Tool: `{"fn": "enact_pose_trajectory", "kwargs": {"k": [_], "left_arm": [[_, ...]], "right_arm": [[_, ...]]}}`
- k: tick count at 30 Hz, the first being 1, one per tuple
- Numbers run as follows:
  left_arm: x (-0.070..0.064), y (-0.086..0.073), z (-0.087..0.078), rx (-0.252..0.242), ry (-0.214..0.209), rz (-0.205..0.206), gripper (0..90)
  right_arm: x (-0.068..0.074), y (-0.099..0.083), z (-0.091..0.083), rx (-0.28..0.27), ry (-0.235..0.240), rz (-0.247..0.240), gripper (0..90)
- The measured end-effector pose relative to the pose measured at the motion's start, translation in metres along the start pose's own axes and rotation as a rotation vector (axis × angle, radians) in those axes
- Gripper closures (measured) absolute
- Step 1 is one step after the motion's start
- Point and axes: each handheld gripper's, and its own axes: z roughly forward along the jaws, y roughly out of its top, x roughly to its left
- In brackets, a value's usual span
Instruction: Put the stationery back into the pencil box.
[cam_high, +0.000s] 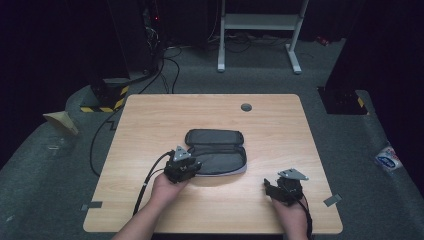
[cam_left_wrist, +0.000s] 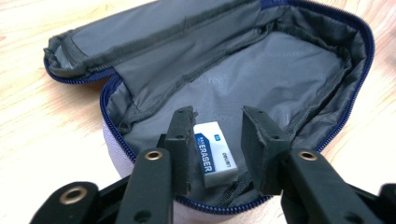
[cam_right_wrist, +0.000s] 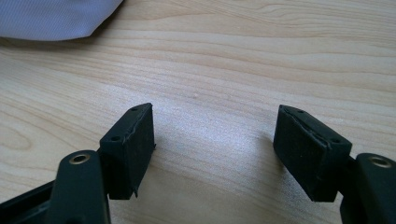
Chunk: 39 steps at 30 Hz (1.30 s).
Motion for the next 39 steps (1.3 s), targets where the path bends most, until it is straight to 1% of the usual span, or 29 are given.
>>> {"fn": "enact_pose_trajectory", "kwargs": {"k": [6,8,13,15,16,18,22,23,24,25,27,28,29,30,32,33,34,36,37,38,39], "left_arm": [[0.003,0.004,-0.009,-0.046,0.017,-0.015,58.6],[0.005,0.004,-0.011,-0.052,0.024,-0.015,56.9],[0.013,0.005,-0.016,-0.063,0.041,-0.036,52.7],[0.017,0.005,-0.019,-0.065,0.049,-0.041,49.7],[0.02,0.005,-0.021,-0.072,0.048,-0.053,48.0],[0.025,0.004,-0.025,-0.078,0.046,-0.062,45.6],[0.039,-0.001,-0.033,-0.082,0.056,-0.089,39.7],[0.042,-0.003,-0.035,-0.08,0.058,-0.095,39.7],[0.047,-0.006,-0.038,-0.077,0.07,-0.097,38.1],[0.049,-0.008,-0.039,-0.075,0.08,-0.098,33.0],[0.056,-0.013,-0.043,-0.064,0.098,-0.099,31.6],[0.06,-0.016,-0.045,-0.059,0.105,-0.105,29.4],[0.064,-0.019,-0.047,-0.05,0.111,-0.11,25.3],[0.069,-0.023,-0.048,-0.042,0.118,-0.11,25.3],[0.077,-0.03,-0.052,-0.019,0.132,-0.11,20.4],[0.081,-0.034,-0.054,-0.009,0.135,-0.116,16.3],[0.085,-0.039,-0.055,0.003,0.138,-0.123,14.6],[0.093,-0.048,-0.058,0.019,0.152,-0.131,14.2],[0.097,-0.053,-0.06,0.029,0.158,-0.133,12.9],[0.1,-0.059,-0.061,0.042,0.167,-0.145,10.8],[0.107,-0.068,-0.063,0.076,0.188,-0.144,7.0]], "right_arm": [[0.0,0.0,0.0,0.0,0.0,0.0,28.6],[0.0,0.0,0.0,0.0,0.0,0.0,28.6],[0.0,0.0,0.0,0.0,0.0,0.0,28.6],[0.0,0.0,0.0,0.0,0.0,0.0,28.6],[0.0,0.0,0.0,0.0,0.0,0.0,28.6],[0.0,0.0,0.0,0.0,0.0,0.0,28.6],[0.0,0.0,0.0,0.0,0.0,0.001,28.6],[0.0,0.0,0.0,0.0,0.0,0.0,28.6],[0.0,0.0,0.0,0.0,-0.001,0.001,28.6],[0.0,0.0,0.0,0.0,-0.001,0.003,28.7],[0.0,0.0,0.0,0.0,-0.001,0.003,28.6],[0.0,0.0,0.0,0.0,-0.002,0.002,28.6],[0.0,0.0,0.0,0.0,-0.002,0.003,28.7],[0.0,0.0,0.0,0.0,-0.002,0.003,28.7],[0.0,0.0,0.0,0.0,-0.002,0.003,28.7],[0.0,0.0,0.0,0.001,-0.002,0.003,28.7],[0.0,0.0,0.0,0.0,-0.001,0.003,28.6],[0.0,0.0,0.0,0.001,-0.002,0.003,28.7],[0.0,0.0,0.0,0.0,-0.002,0.003,28.7],[0.0,0.0,0.0,0.001,-0.003,0.004,28.7],[0.001,0.0,0.0,0.001,-0.004,0.004,28.7]]}}
